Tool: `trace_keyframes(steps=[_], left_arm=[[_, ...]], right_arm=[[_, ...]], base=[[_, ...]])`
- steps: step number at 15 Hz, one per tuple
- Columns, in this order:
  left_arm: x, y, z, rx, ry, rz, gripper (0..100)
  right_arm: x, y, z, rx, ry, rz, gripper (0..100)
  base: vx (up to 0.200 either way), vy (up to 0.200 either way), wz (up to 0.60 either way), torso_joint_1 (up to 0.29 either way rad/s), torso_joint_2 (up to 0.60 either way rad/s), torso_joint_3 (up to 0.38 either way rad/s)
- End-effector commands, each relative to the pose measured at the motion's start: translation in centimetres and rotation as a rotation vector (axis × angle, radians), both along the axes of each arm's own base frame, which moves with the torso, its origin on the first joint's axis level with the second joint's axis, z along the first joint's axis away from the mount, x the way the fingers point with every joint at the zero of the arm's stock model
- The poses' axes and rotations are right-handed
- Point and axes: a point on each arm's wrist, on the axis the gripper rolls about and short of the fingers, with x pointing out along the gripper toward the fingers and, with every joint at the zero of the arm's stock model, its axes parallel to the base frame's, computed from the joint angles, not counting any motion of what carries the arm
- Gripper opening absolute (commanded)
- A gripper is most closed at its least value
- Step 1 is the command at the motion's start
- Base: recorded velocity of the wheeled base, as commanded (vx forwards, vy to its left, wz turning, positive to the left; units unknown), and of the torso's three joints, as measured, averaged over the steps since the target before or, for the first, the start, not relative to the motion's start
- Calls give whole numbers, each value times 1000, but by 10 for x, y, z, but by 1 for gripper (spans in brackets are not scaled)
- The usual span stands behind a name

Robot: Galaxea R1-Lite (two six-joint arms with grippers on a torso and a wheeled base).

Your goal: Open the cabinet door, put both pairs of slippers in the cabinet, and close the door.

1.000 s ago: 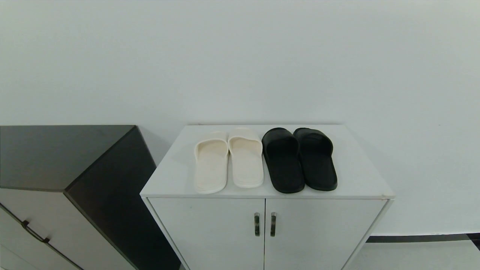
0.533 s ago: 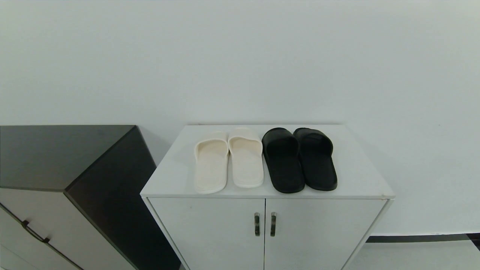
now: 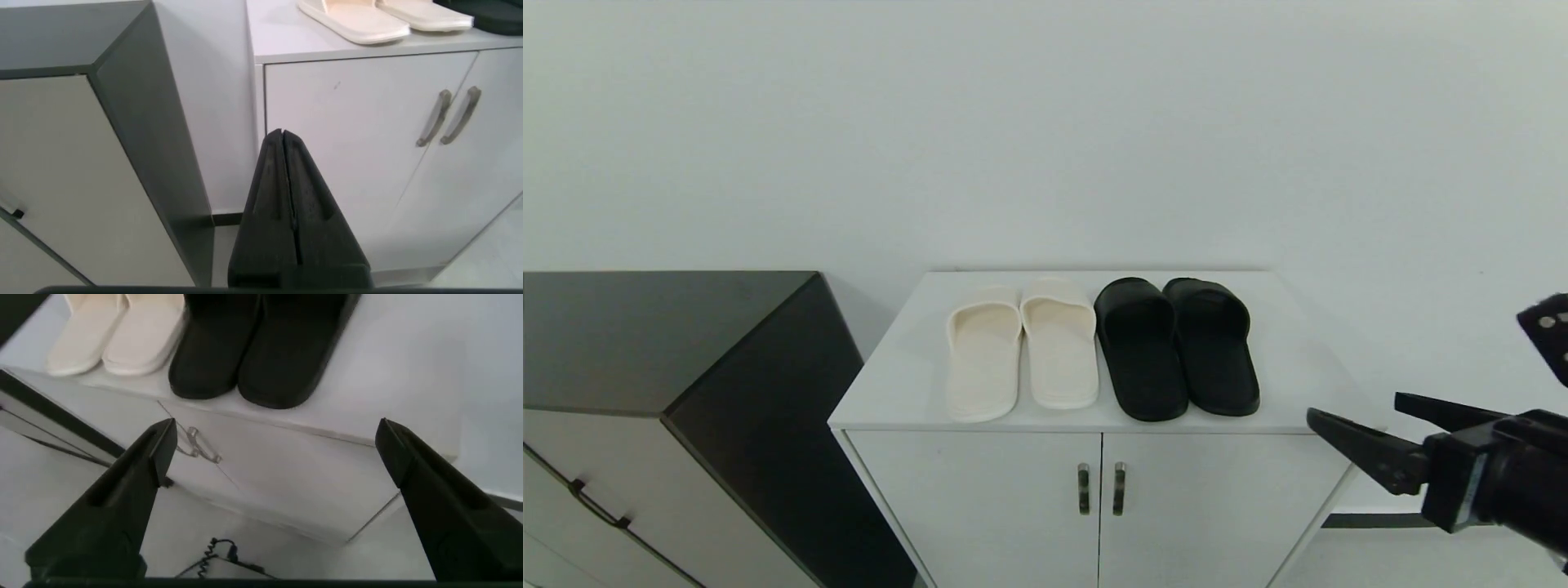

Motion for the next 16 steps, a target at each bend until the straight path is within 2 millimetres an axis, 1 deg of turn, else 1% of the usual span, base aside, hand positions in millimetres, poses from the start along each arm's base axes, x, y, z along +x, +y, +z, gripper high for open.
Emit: trace_keyframes(steps=[1,3,4,7,8,10,12,16], left_arm=[[0,0,0,-1,-1,0,0],[0,0,0,-1,-1,0,0],[0,0,0,0,-1,0,0],[0,0,0,-1,1,0,0],[0,0,0,-1,2,0,0],[0,0,0,-1,1,0,0],[0,0,0,-1,1,0,0],[0,0,0,-1,2,0,0]], right_arm=[[16,42,-12,-75,51,24,100],[28,63,-15,-84,29,-14,100],[37,73,-18,-94,18,-53,100],[72,108,-29,-104,0,-127,100],[78,113,-30,-107,-1,-144,100],[105,129,-38,-118,0,-195,100],[122,134,-41,-114,-1,-223,100],[150,141,-38,-109,-28,-260,100]], base=[[0,0,0,0,0,0],[0,0,0,0,0,0],[0,0,0,0,0,0],[0,0,0,0,0,0],[0,0,0,0,0,0],[0,0,0,0,0,0],[0,0,0,0,0,0],[0,0,0,0,0,0]])
